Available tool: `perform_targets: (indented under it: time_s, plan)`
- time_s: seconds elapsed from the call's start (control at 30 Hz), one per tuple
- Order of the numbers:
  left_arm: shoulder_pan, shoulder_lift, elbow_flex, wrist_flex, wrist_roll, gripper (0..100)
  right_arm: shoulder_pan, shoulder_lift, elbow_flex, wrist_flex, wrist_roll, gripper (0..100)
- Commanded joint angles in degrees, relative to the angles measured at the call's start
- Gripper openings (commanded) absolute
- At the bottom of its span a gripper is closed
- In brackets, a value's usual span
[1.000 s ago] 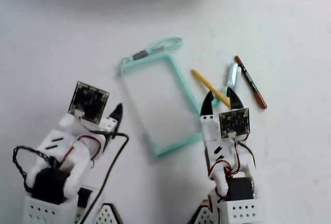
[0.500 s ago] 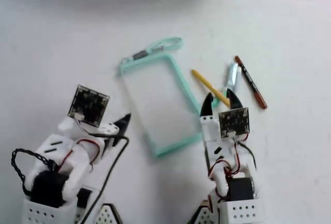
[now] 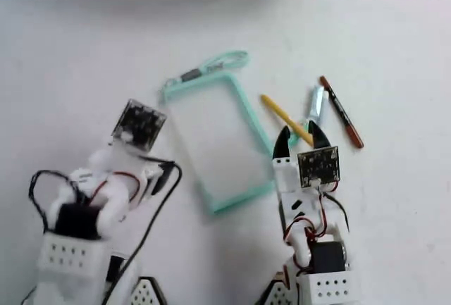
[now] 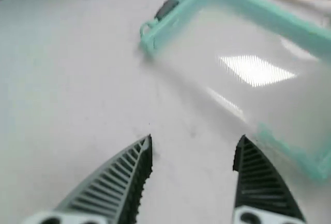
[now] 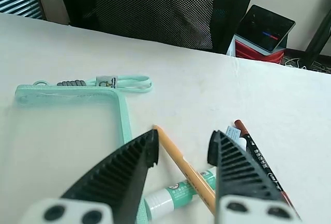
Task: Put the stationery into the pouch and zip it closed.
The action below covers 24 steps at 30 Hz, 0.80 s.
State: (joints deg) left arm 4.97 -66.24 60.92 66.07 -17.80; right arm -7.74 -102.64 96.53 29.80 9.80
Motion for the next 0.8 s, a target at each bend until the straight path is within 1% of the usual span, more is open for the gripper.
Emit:
perform_targets:
  time_s: [0.0,0.13,0.4,0.47,0.6,0.67,0.77]
  plan:
    - [-0.57,14.02,-6.07,-1.05,-0.44,26,-0.92,-0.40,0.26,0.22,0.70,16.9]
    - [-0.40,19.74,-10.81,1.76,-0.44,26,-1.63,-0.40,0.26,0.31,0.70,16.9]
    - [-0.40,19.74,-11.52,1.14,-0.44,26,-1.63,-0.40,0.26,0.31,0.70,16.9]
    - [-0.66,19.82,-11.52,-0.70,-0.44,26,-1.63,-0.40,0.26,0.31,0.70,16.9]
    - [-0.92,20.26,-11.96,-7.91,-0.44,26,-1.63,-0.40,0.26,0.31,0.70,16.9]
    - [-0.84,21.32,-15.12,-7.82,0.26,26,-1.63,-0.40,0.26,0.31,0.70,16.9]
    - [-2.42,29.49,-25.76,-3.25,5.89,26,-1.63,-0.40,0.26,0.31,0.70,16.9]
